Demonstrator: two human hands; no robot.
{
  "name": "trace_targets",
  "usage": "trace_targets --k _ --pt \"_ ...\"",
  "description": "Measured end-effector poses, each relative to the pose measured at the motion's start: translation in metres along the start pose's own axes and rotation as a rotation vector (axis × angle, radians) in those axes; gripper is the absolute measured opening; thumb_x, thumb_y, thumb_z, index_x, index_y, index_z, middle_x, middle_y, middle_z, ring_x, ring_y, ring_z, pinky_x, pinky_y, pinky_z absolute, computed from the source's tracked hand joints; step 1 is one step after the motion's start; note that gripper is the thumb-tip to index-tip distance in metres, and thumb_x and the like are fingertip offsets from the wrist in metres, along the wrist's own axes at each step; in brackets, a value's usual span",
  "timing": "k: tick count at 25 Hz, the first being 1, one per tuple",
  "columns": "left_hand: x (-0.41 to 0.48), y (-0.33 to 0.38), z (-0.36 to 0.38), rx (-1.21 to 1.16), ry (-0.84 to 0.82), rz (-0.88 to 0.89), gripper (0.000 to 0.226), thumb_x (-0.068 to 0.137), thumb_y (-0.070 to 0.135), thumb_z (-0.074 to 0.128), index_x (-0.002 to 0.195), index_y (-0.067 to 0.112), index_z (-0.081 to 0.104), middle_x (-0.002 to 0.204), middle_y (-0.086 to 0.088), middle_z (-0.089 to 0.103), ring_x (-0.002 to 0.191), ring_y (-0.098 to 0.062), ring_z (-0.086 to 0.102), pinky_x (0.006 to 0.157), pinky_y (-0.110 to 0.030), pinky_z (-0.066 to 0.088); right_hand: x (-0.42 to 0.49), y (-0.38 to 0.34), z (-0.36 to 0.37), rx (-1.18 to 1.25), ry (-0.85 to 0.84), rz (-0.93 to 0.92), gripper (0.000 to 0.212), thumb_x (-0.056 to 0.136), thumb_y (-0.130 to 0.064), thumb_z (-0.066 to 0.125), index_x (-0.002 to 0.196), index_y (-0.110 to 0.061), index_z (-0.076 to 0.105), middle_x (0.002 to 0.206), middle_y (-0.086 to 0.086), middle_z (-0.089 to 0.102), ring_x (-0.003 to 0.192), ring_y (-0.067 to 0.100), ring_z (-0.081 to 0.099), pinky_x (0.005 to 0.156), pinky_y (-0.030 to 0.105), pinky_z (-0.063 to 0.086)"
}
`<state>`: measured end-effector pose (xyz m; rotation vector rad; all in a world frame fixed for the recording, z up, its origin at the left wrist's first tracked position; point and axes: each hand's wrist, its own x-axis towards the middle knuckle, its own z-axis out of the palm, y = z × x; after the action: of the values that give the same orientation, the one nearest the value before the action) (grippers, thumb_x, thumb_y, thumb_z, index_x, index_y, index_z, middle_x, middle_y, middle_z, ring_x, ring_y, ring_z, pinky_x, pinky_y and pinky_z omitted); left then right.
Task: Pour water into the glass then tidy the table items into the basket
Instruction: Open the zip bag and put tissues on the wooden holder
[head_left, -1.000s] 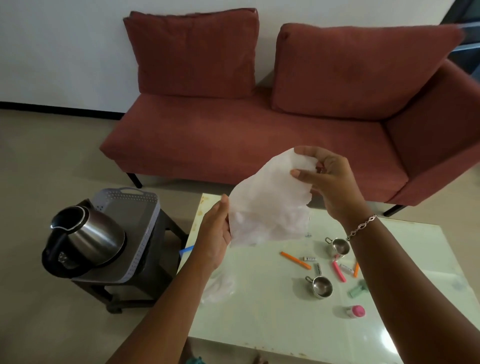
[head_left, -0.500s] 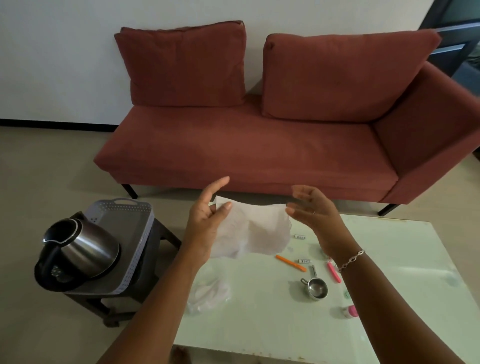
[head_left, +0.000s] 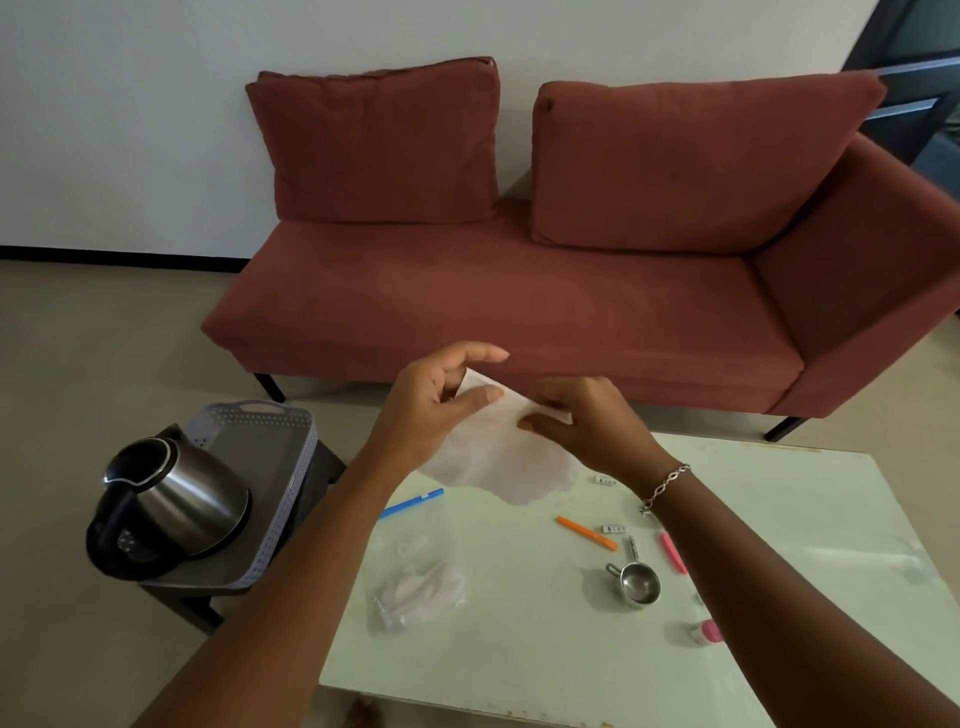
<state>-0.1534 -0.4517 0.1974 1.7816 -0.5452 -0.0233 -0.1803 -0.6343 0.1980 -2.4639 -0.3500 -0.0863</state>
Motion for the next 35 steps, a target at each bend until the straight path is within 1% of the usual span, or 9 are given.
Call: trace_targets --k 3,7,11,13,16,20,26,32,35 --pt "-0.003 -0.011 -0.018 -0.142 0.102 -0.035 0.040 0.070 0.044 0.068 0.107 0.029 0.062 0.091 0.000 0.064 0.086 -0.010 0.059 0.073 -0.019 0.050 0.005 -0.008 -0.016 -0.015 -0.002 -0.014 0.051 0.078 -0.014 0.069 0.047 -0.034 0.034 0.042 -0.013 0.034 0.043 0.005 0.033 0.047 0.023 0.025" --pt "-0.017 -0.030 -0.021 -0.347 -0.196 -0.249 0.086 0.043 0.066 0.077 0.117 0.029 0.052 0.114 0.010 0.065 0.108 -0.010 0.059 0.086 -0.025 0.052 0.012 -0.016 -0.038 -0.030 -0.129 -0.096 0.025 0.080 -0.015 0.068 0.060 -0.011 0.053 0.056 -0.004 0.048 0.053 0.012 0.040 0.054 0.026 0.031" --pt "-0.023 -0.043 -0.002 -0.450 -0.316 -0.381 0.058 0.059 0.025 0.083 0.111 0.023 0.057 0.101 0.009 0.072 0.098 -0.012 0.065 0.079 -0.023 0.055 0.019 -0.014 -0.052 0.184 -0.160 0.001 0.029 0.079 -0.009 0.069 0.057 -0.023 0.055 0.059 -0.004 0.053 0.052 -0.001 0.046 0.052 0.015 0.036" --pt "-0.023 -0.047 -0.001 -0.454 -0.232 -0.454 0.032 0.073 0.006 0.072 0.101 0.019 0.064 0.094 0.005 0.074 0.091 -0.015 0.068 0.075 -0.023 0.056 0.021 -0.005 -0.055 0.289 -0.160 0.088 0.020 0.080 -0.006 0.067 0.067 -0.019 0.061 0.067 0.006 0.063 0.058 0.010 0.056 0.057 0.024 0.044" --pt "-0.022 -0.051 -0.004 -0.504 -0.133 -0.547 0.016 0.080 0.007 0.062 0.093 0.016 0.067 0.087 0.001 0.075 0.083 -0.017 0.070 0.065 -0.027 0.058 0.021 0.012 -0.056 0.453 -0.201 0.202 0.016 0.076 0.003 0.067 0.075 -0.013 0.063 0.074 0.009 0.067 0.057 0.010 0.063 0.055 0.023 0.052" --pt "-0.021 -0.052 -0.004 -0.528 -0.036 -0.542 0.014 0.081 0.009 0.062 0.090 0.018 0.068 0.081 0.002 0.076 0.076 -0.016 0.071 0.057 -0.031 0.058 0.015 0.034 -0.051 0.589 -0.319 0.341 0.028 0.068 0.017 0.066 0.092 0.003 0.062 0.085 0.017 0.066 0.065 0.014 0.067 0.062 0.024 0.058" --pt "-0.017 -0.053 -0.001 -0.536 0.094 -0.545 0.016 0.081 0.007 0.063 0.093 0.017 0.064 0.089 -0.004 0.071 0.077 -0.017 0.070 0.055 -0.030 0.057 0.012 0.056 -0.043 0.630 -0.335 0.520 0.020 0.074 0.008 0.065 0.094 0.006 0.065 0.087 0.013 0.069 0.073 0.019 0.067 0.069 0.023 0.057" --pt "-0.017 -0.056 -0.001 -0.412 0.101 -0.524 0.011 0.083 0.007 0.060 0.087 0.017 0.058 0.092 -0.008 0.065 0.084 -0.026 0.065 0.054 -0.030 0.058 0.006 0.065 -0.037 0.556 -0.343 0.552 0.021 0.072 0.013 0.065 0.093 0.009 0.064 0.082 0.014 0.066 0.063 0.014 0.065 0.060 0.019 0.058" --pt "-0.017 -0.055 -0.005 -0.354 0.035 -0.462 0.027 0.084 -0.003 0.054 0.076 0.022 0.061 0.082 -0.001 0.066 0.075 -0.019 0.066 0.052 -0.028 0.057 0.006 0.066 -0.036 0.574 -0.323 0.531 0.013 0.079 0.009 0.061 0.089 0.001 0.060 0.083 0.014 0.062 0.067 0.022 0.061 0.051 0.025 0.058"
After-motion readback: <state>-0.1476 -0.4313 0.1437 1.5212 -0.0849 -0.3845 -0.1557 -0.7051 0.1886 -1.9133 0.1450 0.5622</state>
